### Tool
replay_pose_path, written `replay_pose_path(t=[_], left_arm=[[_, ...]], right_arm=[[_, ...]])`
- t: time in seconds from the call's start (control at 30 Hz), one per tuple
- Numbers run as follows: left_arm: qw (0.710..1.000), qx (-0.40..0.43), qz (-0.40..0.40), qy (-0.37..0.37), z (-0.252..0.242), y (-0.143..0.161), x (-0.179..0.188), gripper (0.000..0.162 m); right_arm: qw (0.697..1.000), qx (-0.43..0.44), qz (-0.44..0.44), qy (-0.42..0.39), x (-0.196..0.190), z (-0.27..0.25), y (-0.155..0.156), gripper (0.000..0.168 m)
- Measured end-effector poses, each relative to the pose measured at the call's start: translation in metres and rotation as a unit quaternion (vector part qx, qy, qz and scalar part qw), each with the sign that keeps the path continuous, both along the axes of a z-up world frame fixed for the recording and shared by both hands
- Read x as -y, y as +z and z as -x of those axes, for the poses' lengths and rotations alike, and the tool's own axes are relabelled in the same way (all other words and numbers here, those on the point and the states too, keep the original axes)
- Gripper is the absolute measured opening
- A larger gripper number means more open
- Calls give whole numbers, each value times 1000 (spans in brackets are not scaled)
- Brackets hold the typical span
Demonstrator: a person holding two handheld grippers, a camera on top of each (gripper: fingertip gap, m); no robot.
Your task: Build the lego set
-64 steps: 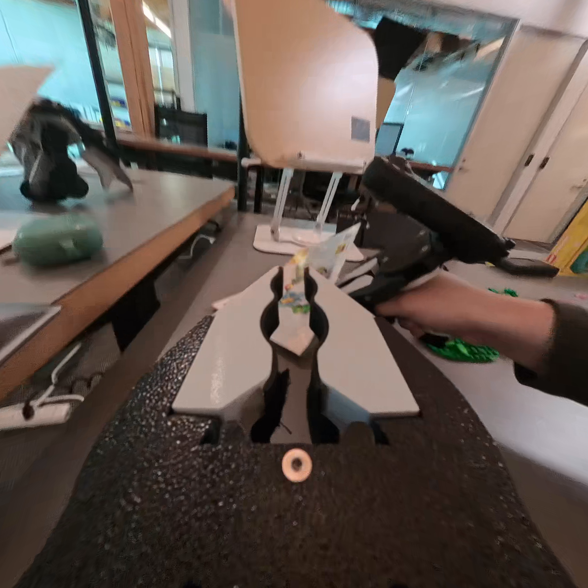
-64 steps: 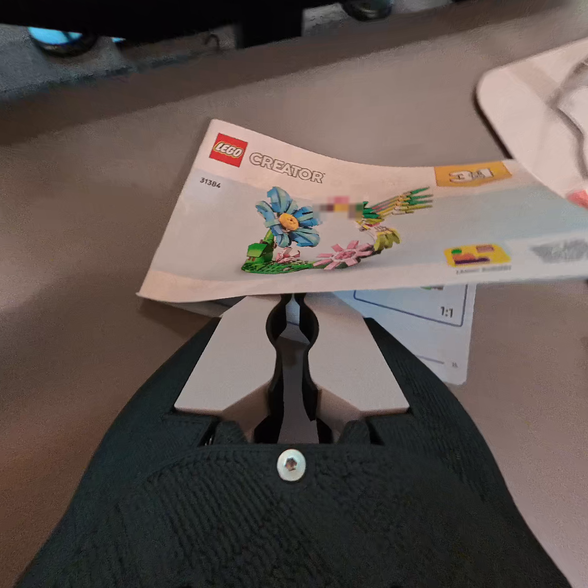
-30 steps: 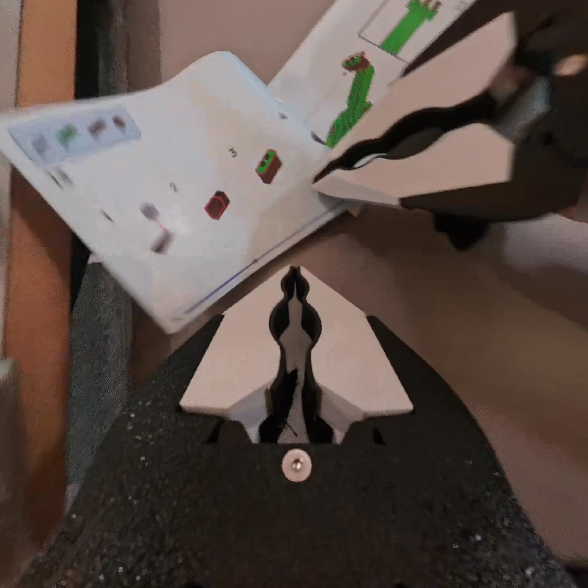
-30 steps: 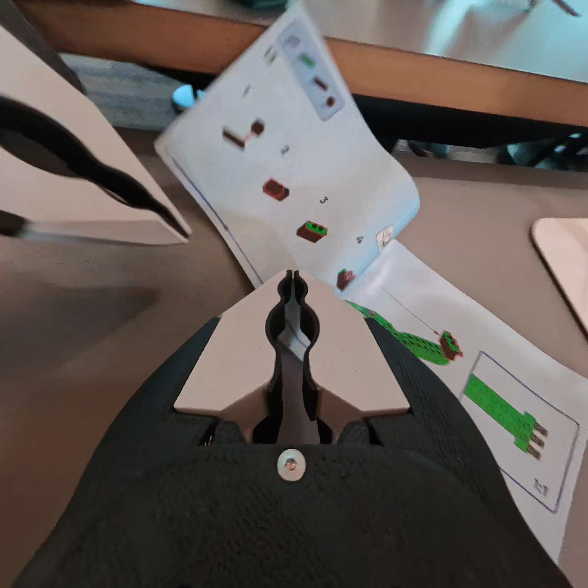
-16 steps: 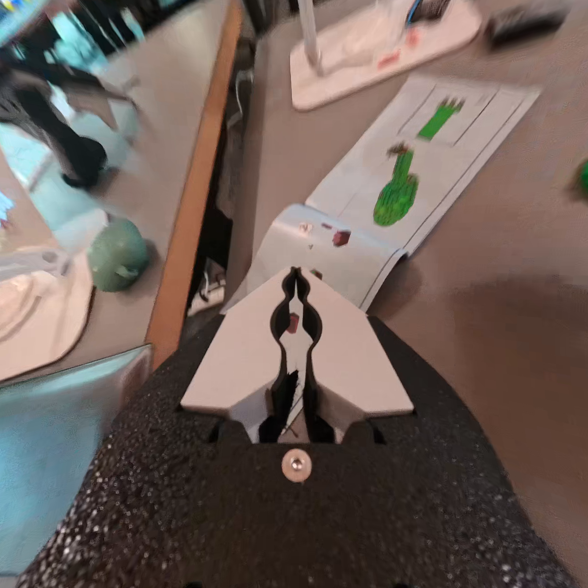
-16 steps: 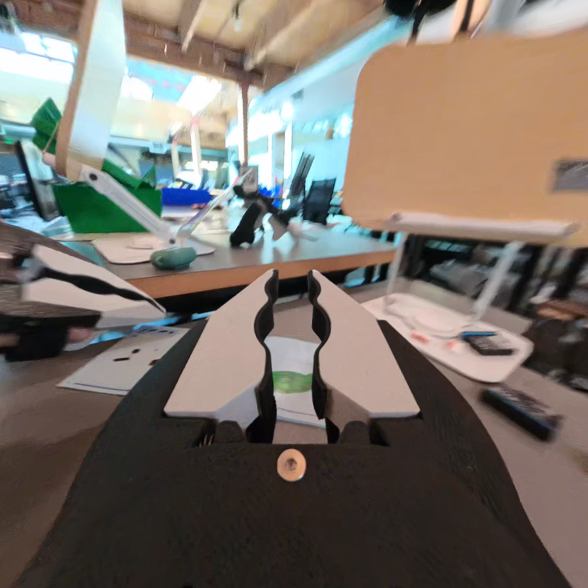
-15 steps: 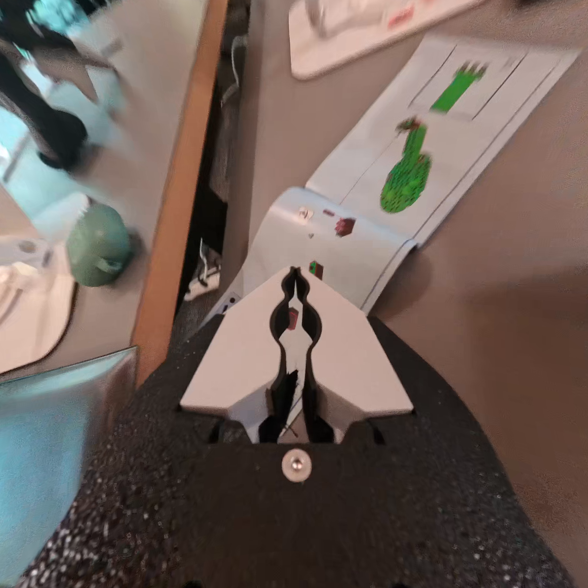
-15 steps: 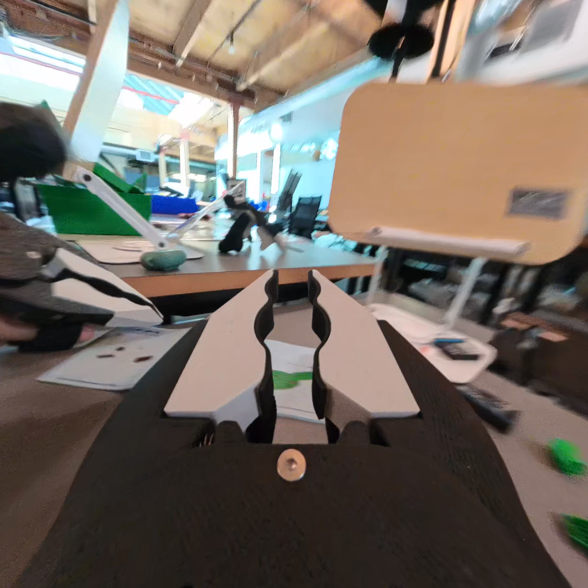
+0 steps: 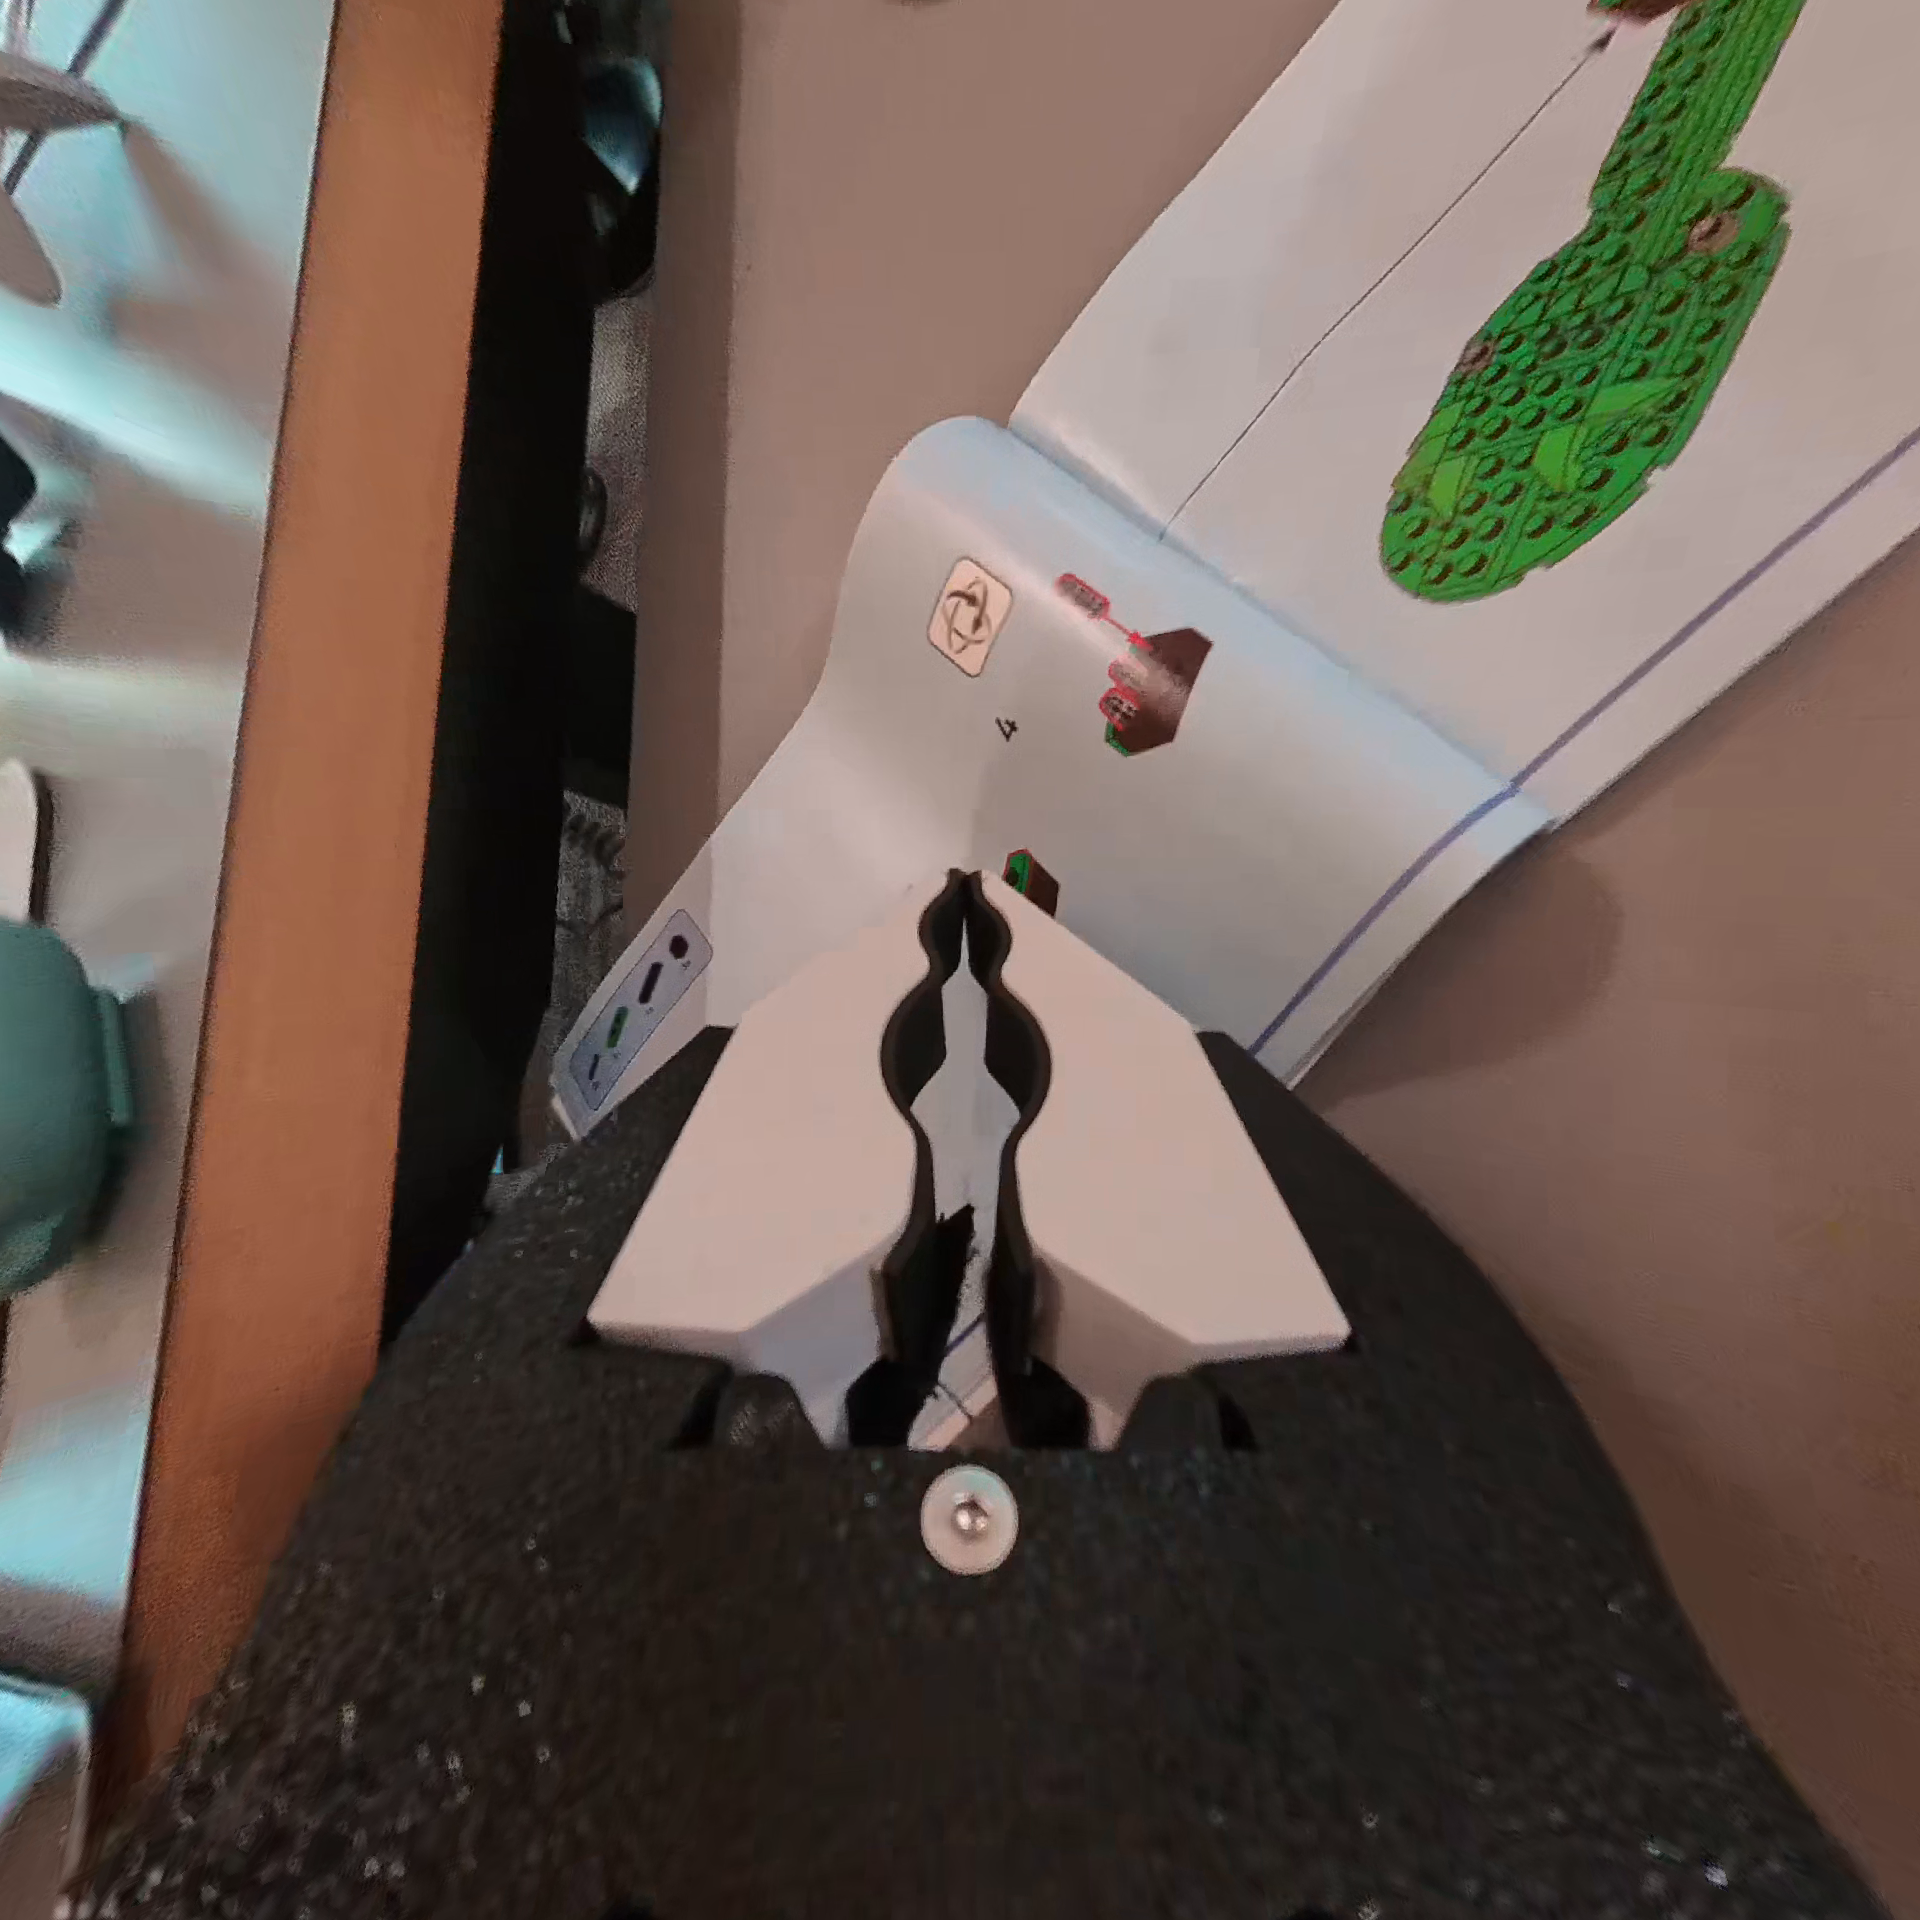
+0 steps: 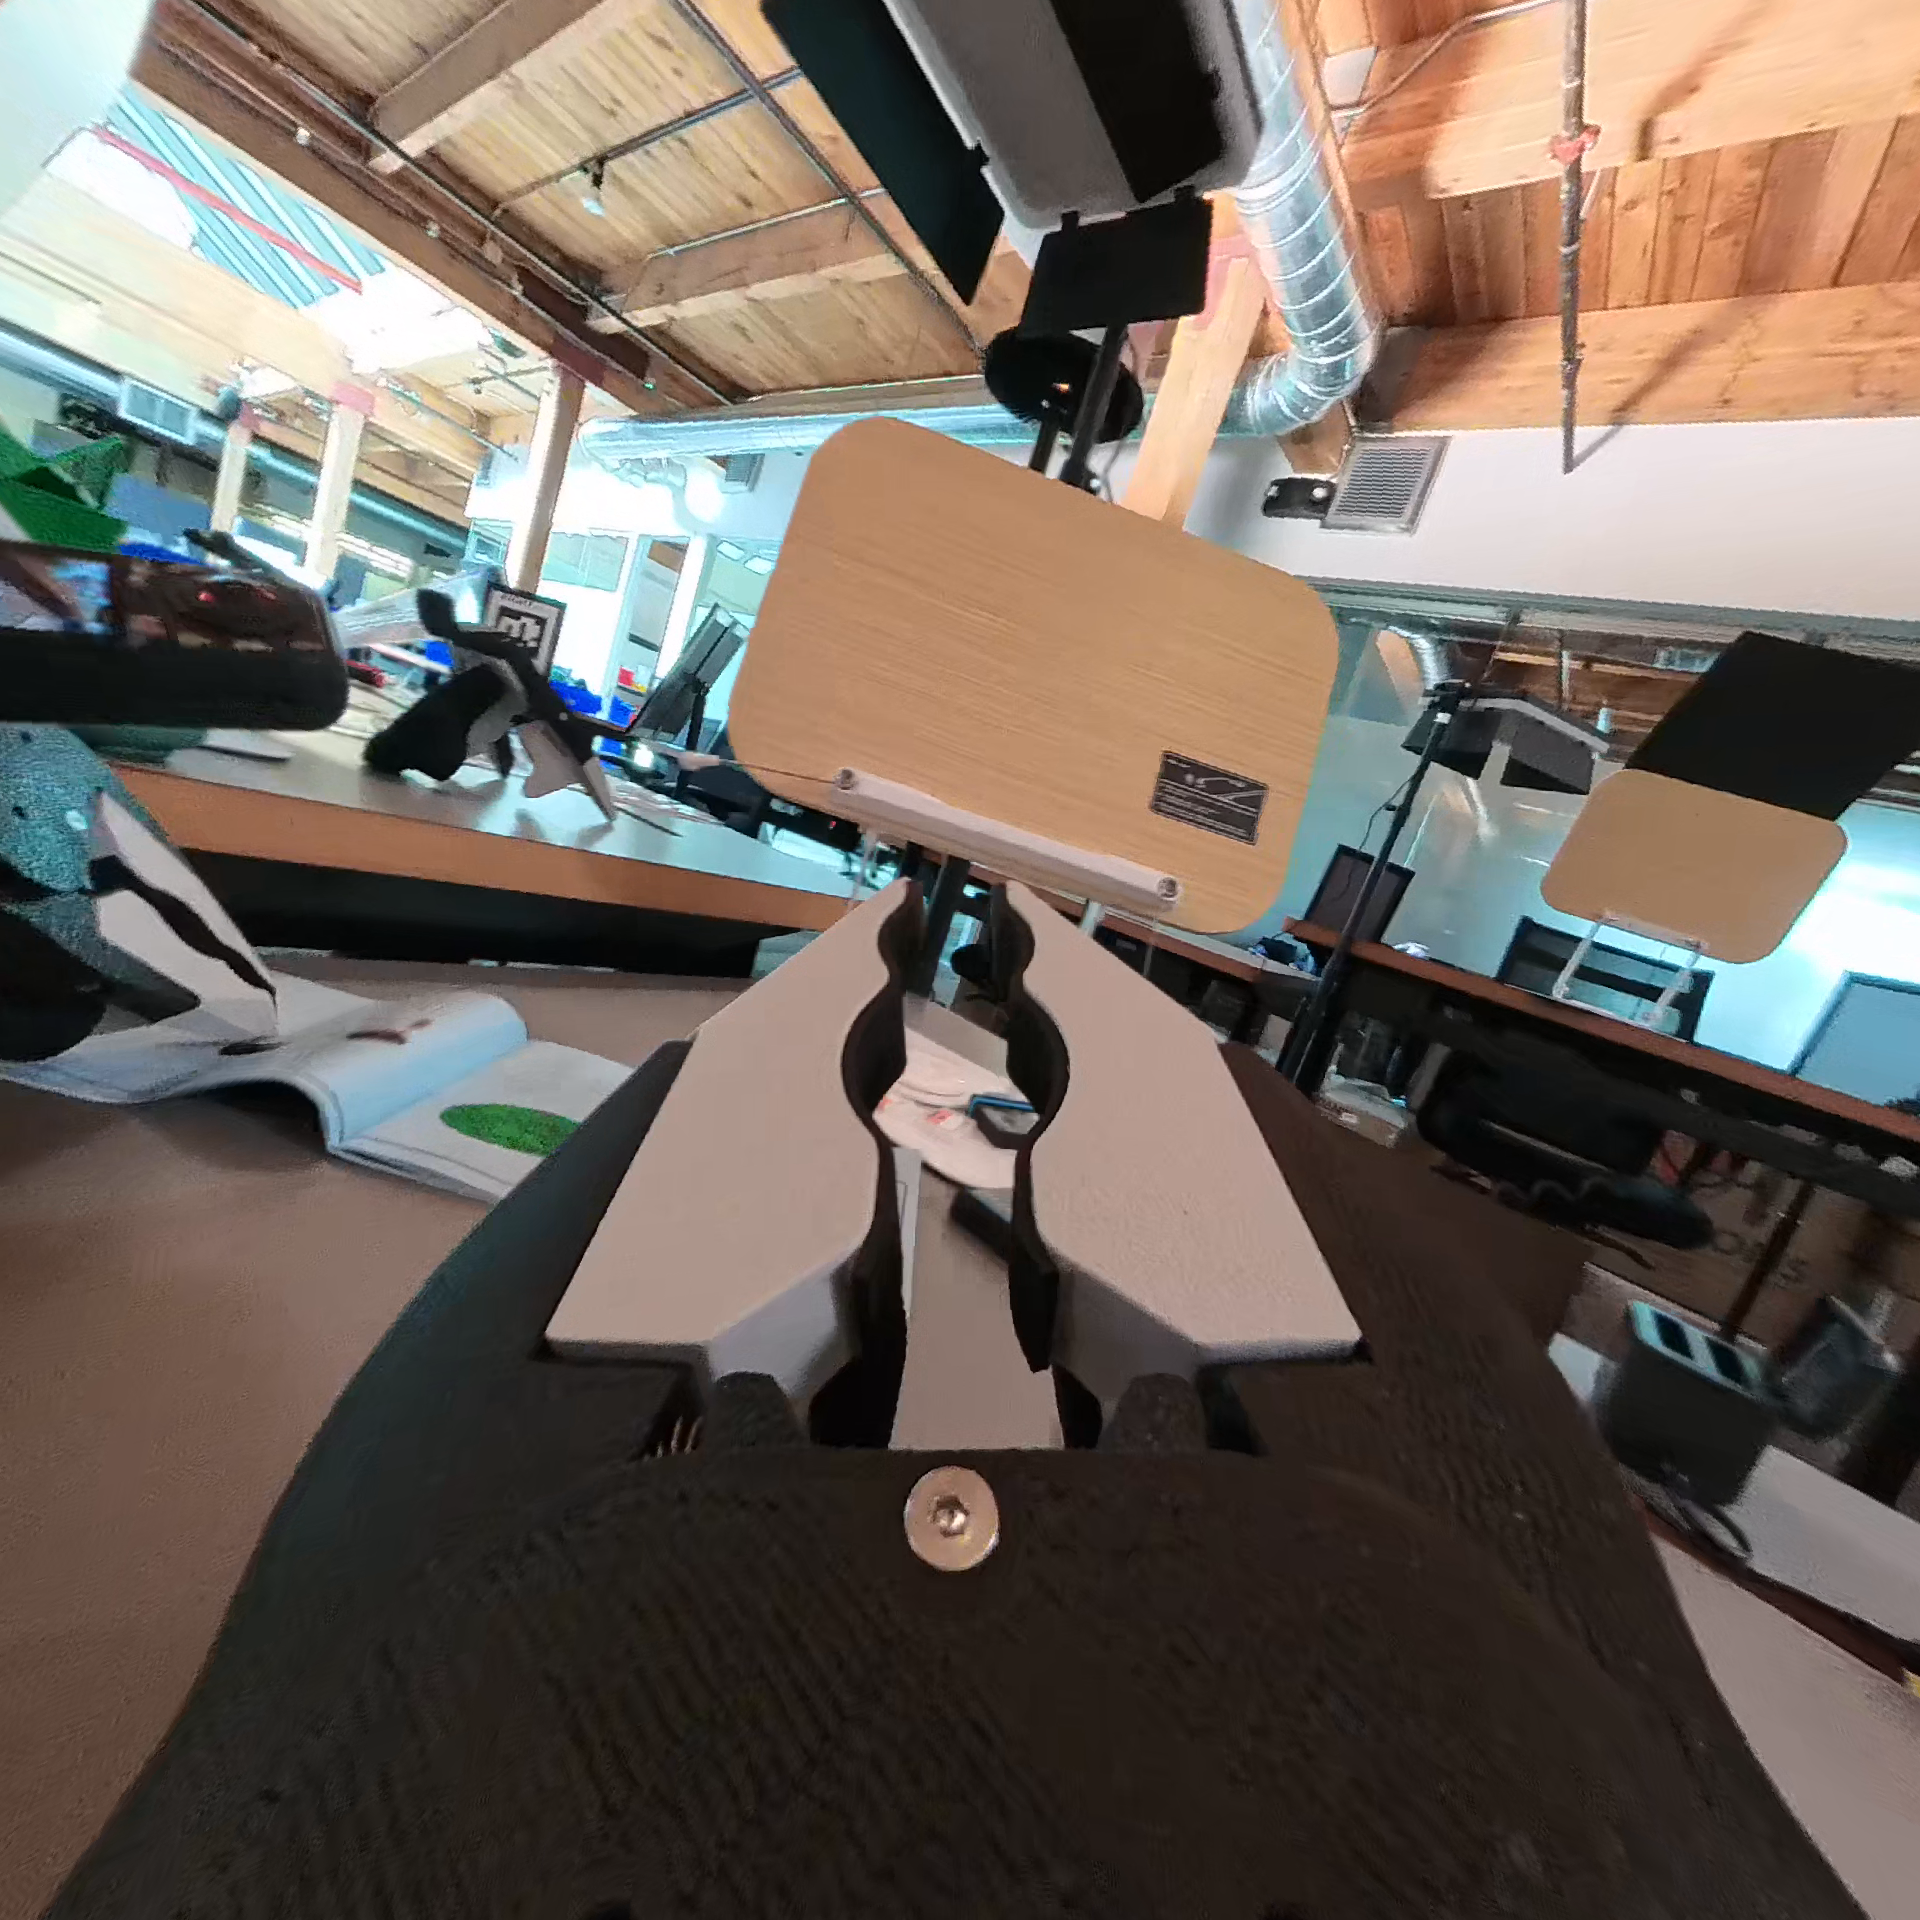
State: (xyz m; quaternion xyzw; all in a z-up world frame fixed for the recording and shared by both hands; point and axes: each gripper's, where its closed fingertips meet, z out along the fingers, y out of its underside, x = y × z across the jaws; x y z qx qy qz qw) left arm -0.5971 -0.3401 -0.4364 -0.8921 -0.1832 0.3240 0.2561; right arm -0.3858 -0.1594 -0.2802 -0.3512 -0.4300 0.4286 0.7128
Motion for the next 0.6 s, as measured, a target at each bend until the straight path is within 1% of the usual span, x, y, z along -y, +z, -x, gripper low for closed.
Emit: replay_pose_path(t=[0.03,0.07,0.1,0.17,0.23,0.27,0.3,0.33,0.37,0.4,0.47,0.5,0.53,0.6], left_arm=[[1000,-6,11,1,1,2,-2,0],[999,-32,18,12,5,11,0,0],[997,-67,15,19,10,26,0,0],[992,-124,-30,19,11,64,-10,0],[985,-138,-106,-18,-1,93,-45,0],[981,-125,-138,-52,-12,99,-69,0],[982,-95,-145,-71,-22,95,-88,0],[988,-58,-132,-62,-26,83,-103,13],[991,-32,-119,-52,-29,72,-116,34],[991,-20,-120,-57,-32,64,-132,46],[982,-40,-160,-88,-37,63,-163,49],[977,-62,-176,-100,-38,66,-173,49],[973,-84,-185,-108,-39,70,-178,50],[968,-111,-196,-112,-45,73,-184,50]], right_arm=[[1000,-3,3,-9,-8,-2,2,11],[1000,-6,6,-20,-17,-5,3,11],[999,-9,8,-30,-26,-8,5,11],[999,-11,4,-50,-43,-15,8,11],[998,-9,-4,-68,-60,-19,9,11],[997,-6,-5,-76,-68,-20,7,11],[997,-3,-3,-81,-76,-21,6,11],[997,-2,3,-82,-82,-21,5,11],[997,-1,11,-81,-87,-21,5,11],[997,0,23,-77,-91,-21,4,11],[996,1,51,-67,-98,-21,2,11],[996,4,62,-62,-99,-20,1,12],[996,14,70,-58,-100,-17,-1,11],[991,73,85,-79,-110,-9,-18,6]])
